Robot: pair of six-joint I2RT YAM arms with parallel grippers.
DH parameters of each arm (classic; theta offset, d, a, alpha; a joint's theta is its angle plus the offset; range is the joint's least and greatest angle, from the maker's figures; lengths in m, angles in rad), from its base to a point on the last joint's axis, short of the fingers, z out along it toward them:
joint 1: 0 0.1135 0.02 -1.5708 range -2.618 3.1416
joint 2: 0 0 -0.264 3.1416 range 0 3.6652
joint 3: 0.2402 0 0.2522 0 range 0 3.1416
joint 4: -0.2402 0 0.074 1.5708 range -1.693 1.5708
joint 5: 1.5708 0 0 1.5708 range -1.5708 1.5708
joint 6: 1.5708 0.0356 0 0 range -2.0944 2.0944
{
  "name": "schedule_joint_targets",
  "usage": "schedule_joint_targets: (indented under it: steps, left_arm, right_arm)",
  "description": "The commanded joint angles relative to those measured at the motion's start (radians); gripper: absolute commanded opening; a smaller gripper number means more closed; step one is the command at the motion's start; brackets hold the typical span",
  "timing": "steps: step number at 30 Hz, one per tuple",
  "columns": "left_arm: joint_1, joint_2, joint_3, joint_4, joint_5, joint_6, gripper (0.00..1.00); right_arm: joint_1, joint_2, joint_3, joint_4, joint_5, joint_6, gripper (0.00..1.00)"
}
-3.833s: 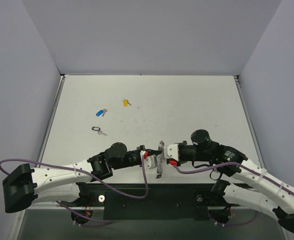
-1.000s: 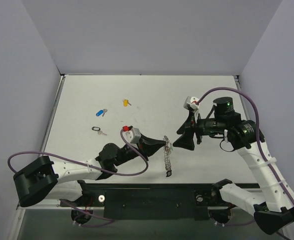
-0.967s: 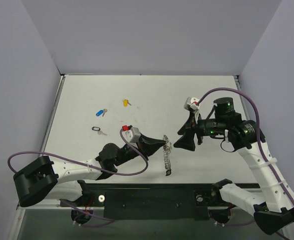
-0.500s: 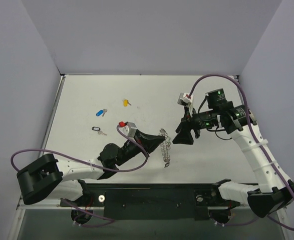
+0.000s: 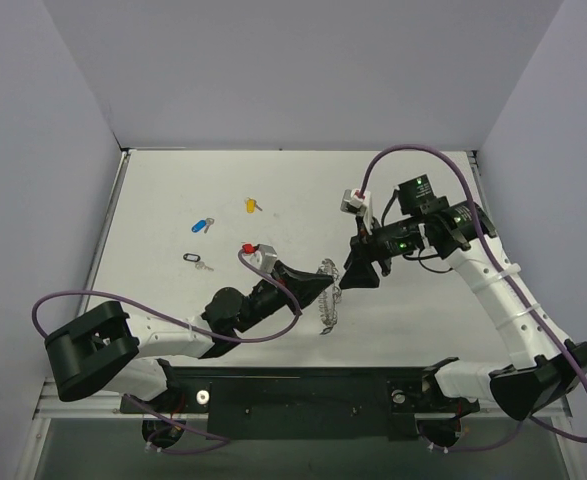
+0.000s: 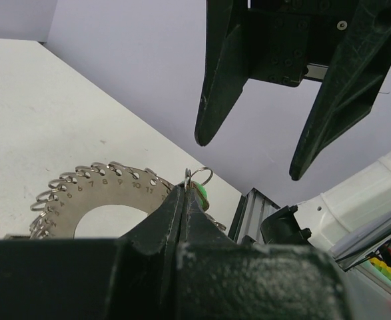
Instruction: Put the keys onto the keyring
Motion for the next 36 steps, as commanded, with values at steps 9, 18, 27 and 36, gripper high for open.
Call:
schedule_joint_targets:
  steps: [9, 18, 27, 36]
  left_arm:
    - [-0.008, -0.021, 0.027, 0.205, -0.016, -0.035, 0.0]
    - [-0.014, -0.049, 0.01, 0.207, -0.042, -0.026, 0.0]
    - [-0.014, -0.059, 0.006, 0.207, -0.052, -0.021, 0.0]
    - [-0.014, -0.067, 0.001, 0.207, -0.055, -0.023, 0.0]
  right_arm:
    - [0.02, 0.041, -0.04, 0.163, 0.04, 0.133, 0.49]
    - [0.028, 0.035, -0.092, 0.197, -0.019, 0.17, 0.36]
    - [0.028, 0.018, -0.111, 0.204, -0.064, 0.179, 0.31]
    - [0.014, 0.012, -0.123, 0.212, -0.095, 0.184, 0.19]
